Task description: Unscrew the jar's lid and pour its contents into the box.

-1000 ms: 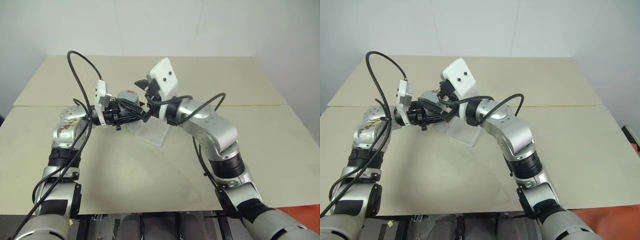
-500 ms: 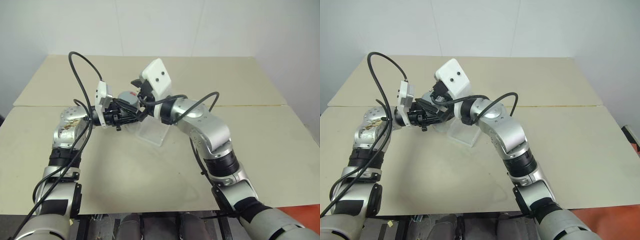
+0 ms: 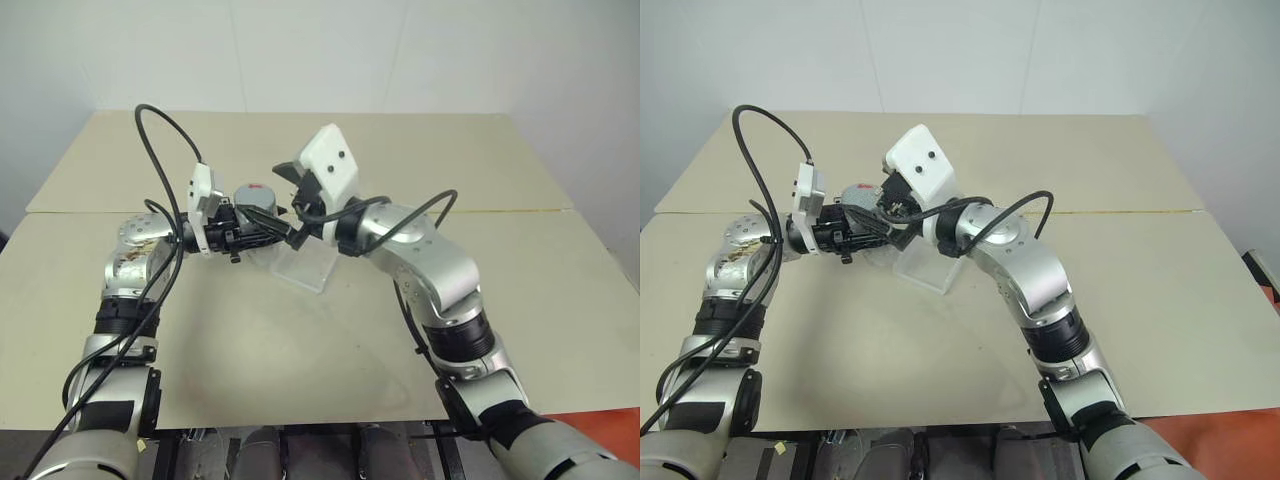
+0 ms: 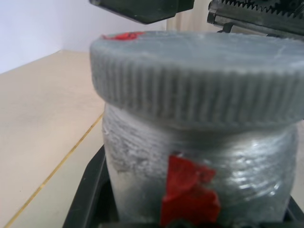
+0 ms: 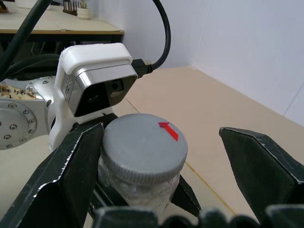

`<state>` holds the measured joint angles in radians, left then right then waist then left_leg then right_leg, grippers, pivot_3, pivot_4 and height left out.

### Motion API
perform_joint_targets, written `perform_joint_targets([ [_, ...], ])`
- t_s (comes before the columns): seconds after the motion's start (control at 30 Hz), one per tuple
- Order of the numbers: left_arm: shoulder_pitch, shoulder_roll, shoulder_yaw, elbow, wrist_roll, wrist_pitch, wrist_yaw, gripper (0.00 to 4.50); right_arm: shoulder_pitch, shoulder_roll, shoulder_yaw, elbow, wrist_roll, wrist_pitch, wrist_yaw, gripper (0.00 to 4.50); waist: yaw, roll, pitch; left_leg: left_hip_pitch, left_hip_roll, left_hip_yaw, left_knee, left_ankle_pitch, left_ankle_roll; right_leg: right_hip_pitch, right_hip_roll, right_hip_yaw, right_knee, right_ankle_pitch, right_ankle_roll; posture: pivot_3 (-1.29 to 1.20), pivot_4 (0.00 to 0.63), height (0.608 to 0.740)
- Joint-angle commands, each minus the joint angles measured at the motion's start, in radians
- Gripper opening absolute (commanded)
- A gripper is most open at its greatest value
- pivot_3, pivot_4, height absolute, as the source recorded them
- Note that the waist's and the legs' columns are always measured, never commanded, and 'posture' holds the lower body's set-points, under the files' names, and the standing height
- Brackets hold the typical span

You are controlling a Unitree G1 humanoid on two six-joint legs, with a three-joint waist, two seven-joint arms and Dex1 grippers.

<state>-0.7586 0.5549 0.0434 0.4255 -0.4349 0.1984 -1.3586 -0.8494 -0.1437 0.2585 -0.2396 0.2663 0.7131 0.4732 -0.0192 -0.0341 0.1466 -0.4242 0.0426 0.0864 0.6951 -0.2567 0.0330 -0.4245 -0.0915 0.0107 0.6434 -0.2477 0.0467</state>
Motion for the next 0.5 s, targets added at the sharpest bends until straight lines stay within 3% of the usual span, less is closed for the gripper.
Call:
perform_joint_targets([
  [0.03, -0.002, 0.019, 0.038, -0.049, -0.032, -0.002, -0.011, 1.94, 0.008, -0.025, -0.047, -0.029, 0.001, 0.009, -0.007, 4.45, 0.0, 0.0, 0.0, 0.0, 0.0, 0.0, 0.0, 0.0, 0.0, 0.0, 0.0, 0.0, 0.0, 0.0, 0.0, 0.0, 0.15, 0.74],
  [0.5, 0.014, 0.038, 0.05, -0.086, -0.046, 0.026, -0.02, 1.94, 0.028, -0.062, -0.051, -0.032, 0.012, 0.005, 0.003, 4.45, 0.001, 0.0, 0.0, 0.0, 0.0, 0.0, 0.0, 0.0, 0.0, 0.0, 0.0, 0.0, 0.0, 0.0, 0.0, 0.0, 0.15, 0.74],
])
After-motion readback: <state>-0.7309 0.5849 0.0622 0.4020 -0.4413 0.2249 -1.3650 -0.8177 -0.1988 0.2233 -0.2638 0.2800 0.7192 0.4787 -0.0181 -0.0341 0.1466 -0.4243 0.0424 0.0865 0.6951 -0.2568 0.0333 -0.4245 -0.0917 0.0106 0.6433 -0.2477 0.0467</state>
